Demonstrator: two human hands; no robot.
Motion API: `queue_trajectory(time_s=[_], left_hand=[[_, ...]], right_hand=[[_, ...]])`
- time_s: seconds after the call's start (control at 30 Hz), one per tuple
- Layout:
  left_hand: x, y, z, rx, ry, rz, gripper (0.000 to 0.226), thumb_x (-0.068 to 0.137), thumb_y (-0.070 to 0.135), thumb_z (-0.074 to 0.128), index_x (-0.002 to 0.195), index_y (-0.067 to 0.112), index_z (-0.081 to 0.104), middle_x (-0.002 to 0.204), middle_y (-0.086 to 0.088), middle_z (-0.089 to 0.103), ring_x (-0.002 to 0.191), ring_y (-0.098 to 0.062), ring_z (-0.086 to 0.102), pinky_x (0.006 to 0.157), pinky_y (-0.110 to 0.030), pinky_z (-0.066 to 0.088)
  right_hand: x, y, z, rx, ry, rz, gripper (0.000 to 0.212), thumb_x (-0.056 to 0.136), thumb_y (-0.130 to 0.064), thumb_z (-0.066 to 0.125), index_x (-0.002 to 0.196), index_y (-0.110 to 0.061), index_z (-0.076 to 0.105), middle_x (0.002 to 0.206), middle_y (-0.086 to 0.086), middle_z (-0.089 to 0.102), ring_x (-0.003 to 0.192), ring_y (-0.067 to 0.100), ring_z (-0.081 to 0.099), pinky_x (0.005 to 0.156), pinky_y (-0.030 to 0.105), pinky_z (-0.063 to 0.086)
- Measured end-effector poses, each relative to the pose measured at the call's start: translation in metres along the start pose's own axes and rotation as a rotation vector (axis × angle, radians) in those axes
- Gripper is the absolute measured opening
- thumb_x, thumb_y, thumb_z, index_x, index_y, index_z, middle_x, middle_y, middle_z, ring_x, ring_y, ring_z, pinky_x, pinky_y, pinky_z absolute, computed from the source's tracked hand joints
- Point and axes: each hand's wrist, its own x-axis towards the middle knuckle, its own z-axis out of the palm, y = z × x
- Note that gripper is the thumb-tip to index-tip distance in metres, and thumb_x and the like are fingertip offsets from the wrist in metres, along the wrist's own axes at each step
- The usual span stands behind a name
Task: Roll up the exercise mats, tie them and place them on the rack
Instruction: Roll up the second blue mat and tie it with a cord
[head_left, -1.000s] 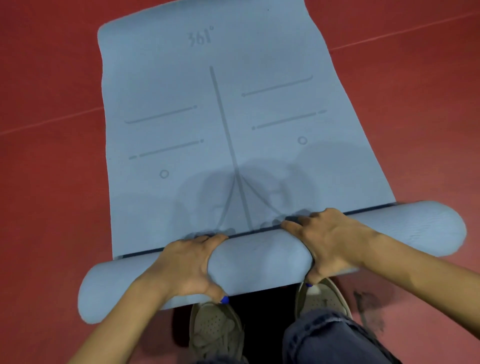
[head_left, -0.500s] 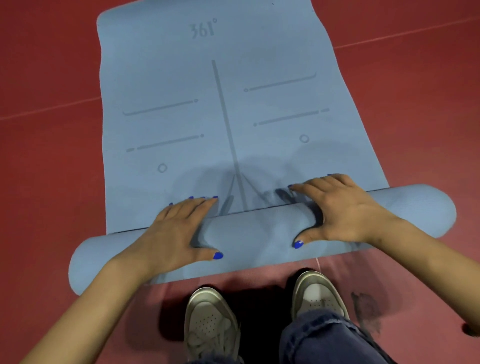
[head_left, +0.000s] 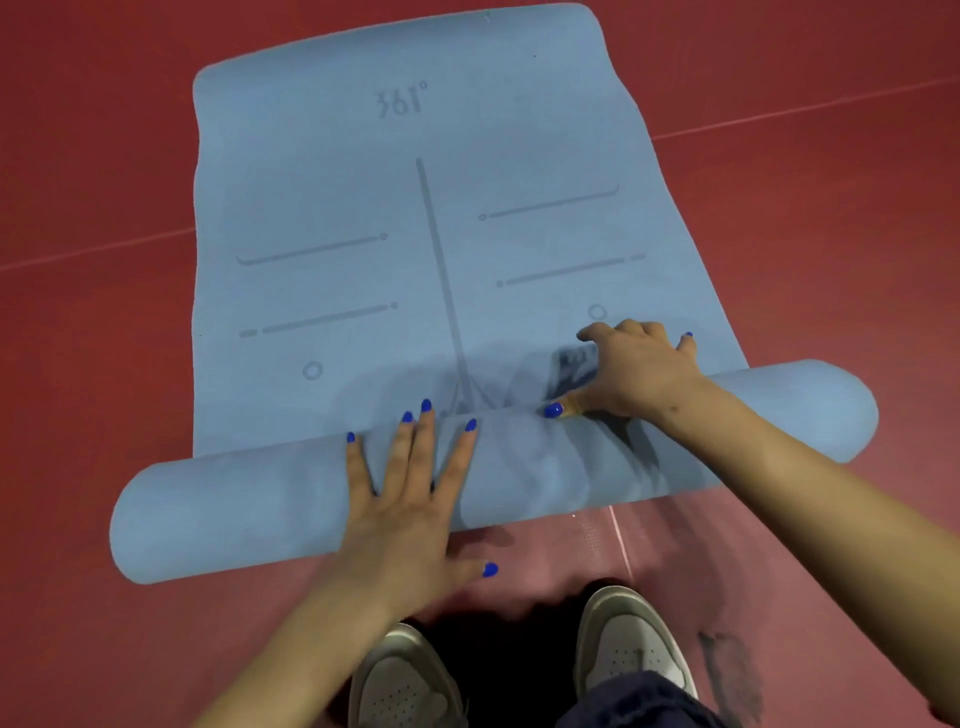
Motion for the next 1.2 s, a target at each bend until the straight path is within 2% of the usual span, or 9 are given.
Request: queue_trajectory(time_s=[0.07, 0.17, 0.3, 0.4, 0.6, 0.87, 0.93, 1.07, 1.2], left_hand=[[0.017, -0.001, -0.006, 0.000, -0.006, -0.081, 0.129, 0.045, 0.092, 0.036, 0.150, 0.019, 0.020, 0.151, -0.030, 0.023, 0.137, -0.041, 0.033, 0.101, -0.073, 0.019], [0.049, -0.015, -0.027, -0.082, -0.114, -0.175, 0.131, 0.045, 0.098, 0.029, 0.148, 0.034, -0.020, 0.158, -0.016, -0.015, 0.148, -0.030, -0.003, 0.112, -0.066, 0.002], [0.074, -0.026, -0.053, -0.205, -0.304, -0.207, 0.126, 0.054, 0.087, 0.058, 0.150, 0.039, -0.008, 0.161, -0.003, -0.005, 0.148, -0.023, 0.002, 0.115, -0.058, 0.002], [0.083, -0.033, -0.058, -0.249, -0.327, -0.194, 0.127, 0.053, 0.086, 0.061, 0.151, 0.039, -0.004, 0.162, 0.003, 0.002, 0.147, -0.021, 0.009, 0.115, -0.056, 0.007], [0.101, -0.036, -0.074, -0.147, -0.500, -0.190, 0.128, 0.057, 0.085, 0.057, 0.150, 0.034, -0.014, 0.161, 0.003, -0.009, 0.148, -0.026, 0.005, 0.114, -0.060, 0.008], [0.076, -0.030, -0.067, -0.063, 0.020, -0.255, 0.102, 0.071, 0.086, 0.021, 0.150, 0.033, -0.016, 0.161, 0.002, -0.008, 0.148, -0.023, 0.004, 0.117, -0.054, 0.007], [0.066, -0.035, -0.061, -0.060, 0.139, -0.270, 0.099, 0.068, 0.086, 0.003, 0.150, 0.033, -0.016, 0.161, 0.003, -0.008, 0.148, -0.022, 0.005, 0.117, -0.051, 0.007], [0.052, -0.050, -0.052, -0.086, 0.111, -0.244, 0.093, 0.073, 0.087, 0.012, 0.138, 0.035, -0.031, 0.160, 0.004, -0.016, 0.148, -0.021, -0.004, 0.117, -0.049, -0.001], [0.053, -0.050, -0.040, -0.073, 0.208, -0.164, 0.107, 0.063, 0.086, 0.021, 0.144, 0.027, -0.018, 0.161, -0.001, 0.003, 0.148, -0.025, 0.008, 0.117, -0.048, 0.005]], right_hand=[[0.002, -0.004, 0.003, -0.041, 0.097, -0.020, 0.084, 0.074, -0.070, 0.059, 0.140, -0.024, 0.037, 0.145, 0.005, 0.038, 0.136, 0.027, 0.029, 0.114, 0.056, 0.010], [-0.001, -0.010, 0.015, -0.090, 0.299, -0.104, 0.064, 0.091, -0.061, 0.040, 0.140, -0.020, 0.039, 0.141, 0.006, 0.043, 0.135, 0.025, 0.031, 0.116, 0.051, 0.008], [-0.013, -0.019, 0.029, 0.013, 0.475, -0.226, 0.051, 0.095, -0.046, 0.046, 0.135, -0.015, 0.048, 0.136, 0.011, 0.049, 0.132, 0.030, 0.040, 0.113, 0.052, 0.017], [-0.028, -0.022, 0.040, 0.062, 0.651, -0.290, 0.048, 0.082, -0.036, 0.050, 0.120, -0.010, 0.061, 0.120, 0.016, 0.060, 0.118, 0.034, 0.055, 0.105, 0.054, 0.034], [-0.062, -0.029, 0.061, 0.176, 0.670, -0.202, 0.040, 0.070, -0.036, 0.047, 0.101, -0.017, 0.063, 0.092, 0.003, 0.055, 0.087, 0.027, 0.057, 0.097, 0.043, 0.030], [-0.048, -0.029, 0.076, -0.024, 0.549, -0.280, 0.076, 0.065, -0.039, 0.054, 0.132, -0.004, 0.053, 0.129, 0.012, 0.057, 0.131, 0.032, 0.045, 0.107, 0.053, 0.019], [-0.039, -0.025, 0.071, -0.018, 0.467, -0.337, 0.086, 0.075, -0.055, 0.042, 0.145, -0.005, 0.036, 0.146, 0.014, 0.041, 0.142, 0.029, 0.027, 0.112, 0.052, 0.009], [-0.012, -0.012, 0.052, 0.073, 0.261, -0.461, 0.096, 0.071, -0.079, 0.017, 0.147, -0.029, -0.015, 0.160, -0.001, -0.008, 0.136, 0.002, -0.030, 0.108, 0.032, -0.030], [0.020, -0.020, 0.028, 0.063, 0.248, -0.425, 0.119, 0.049, -0.088, 0.019, 0.152, -0.032, -0.002, 0.160, -0.002, 0.002, 0.145, 0.010, -0.014, 0.109, 0.033, -0.025]])
